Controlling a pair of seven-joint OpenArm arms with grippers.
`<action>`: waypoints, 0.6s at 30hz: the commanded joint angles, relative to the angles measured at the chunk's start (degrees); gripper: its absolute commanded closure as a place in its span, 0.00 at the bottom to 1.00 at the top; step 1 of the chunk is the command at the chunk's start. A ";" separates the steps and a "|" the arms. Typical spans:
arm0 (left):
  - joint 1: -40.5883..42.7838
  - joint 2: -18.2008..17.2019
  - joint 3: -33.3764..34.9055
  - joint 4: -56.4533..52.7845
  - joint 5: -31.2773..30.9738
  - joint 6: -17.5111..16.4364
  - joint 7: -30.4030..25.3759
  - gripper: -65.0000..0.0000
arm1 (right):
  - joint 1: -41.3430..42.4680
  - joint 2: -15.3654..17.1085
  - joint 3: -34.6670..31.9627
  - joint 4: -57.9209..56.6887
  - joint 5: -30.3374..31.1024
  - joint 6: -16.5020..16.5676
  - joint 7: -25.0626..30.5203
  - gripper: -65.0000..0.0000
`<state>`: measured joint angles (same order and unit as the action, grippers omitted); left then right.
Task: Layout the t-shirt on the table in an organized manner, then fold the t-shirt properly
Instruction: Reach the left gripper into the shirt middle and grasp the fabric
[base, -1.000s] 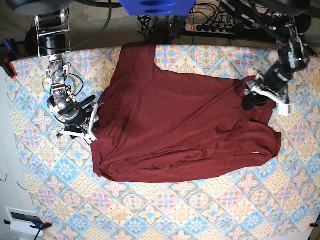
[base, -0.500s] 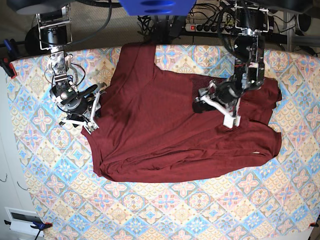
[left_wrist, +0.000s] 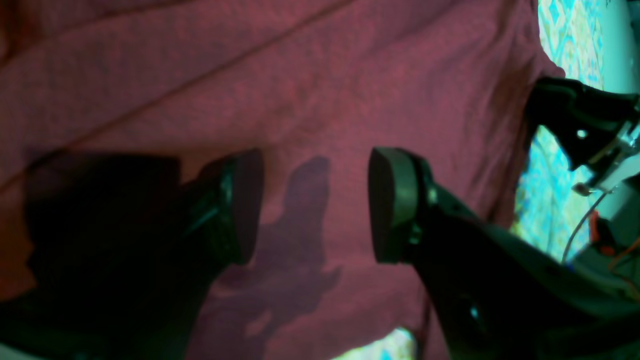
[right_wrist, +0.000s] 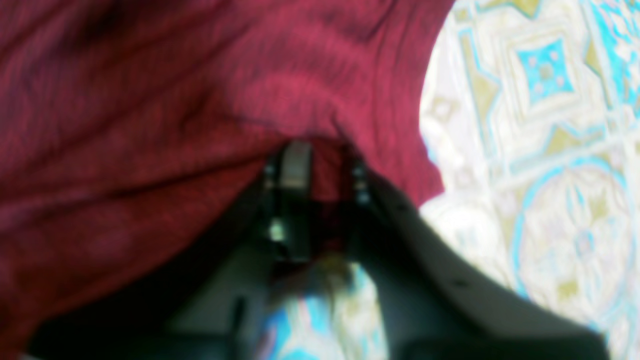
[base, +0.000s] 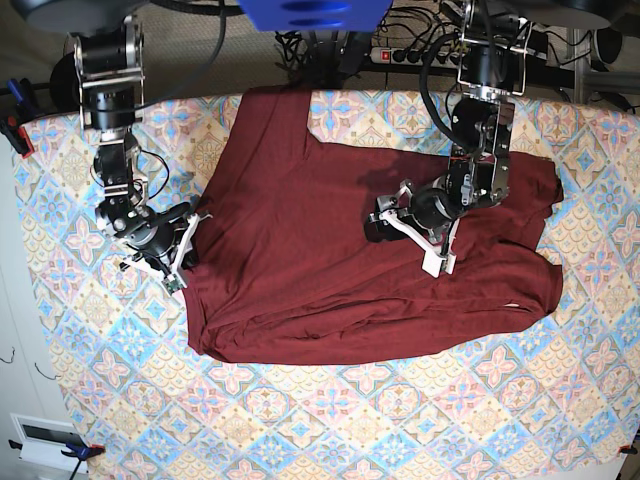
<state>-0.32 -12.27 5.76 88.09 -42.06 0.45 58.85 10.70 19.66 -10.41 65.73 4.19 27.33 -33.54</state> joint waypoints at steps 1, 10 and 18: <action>-0.96 -0.17 -0.18 0.39 -0.79 -0.32 -0.43 0.49 | 1.21 0.16 0.00 -2.57 -3.97 -2.06 -3.96 0.96; -1.92 -0.17 -0.18 0.13 -0.79 -0.32 -0.43 0.49 | 13.87 -0.01 0.00 -18.04 -4.05 -2.06 4.22 0.99; -1.92 -0.25 -0.18 0.21 -0.79 -0.32 -0.43 0.49 | 25.83 -0.01 0.00 -34.04 -4.14 -2.15 13.19 0.98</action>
<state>-1.17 -12.23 5.78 87.22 -42.11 0.32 59.09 35.18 18.74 -10.59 30.87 -0.08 25.26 -21.10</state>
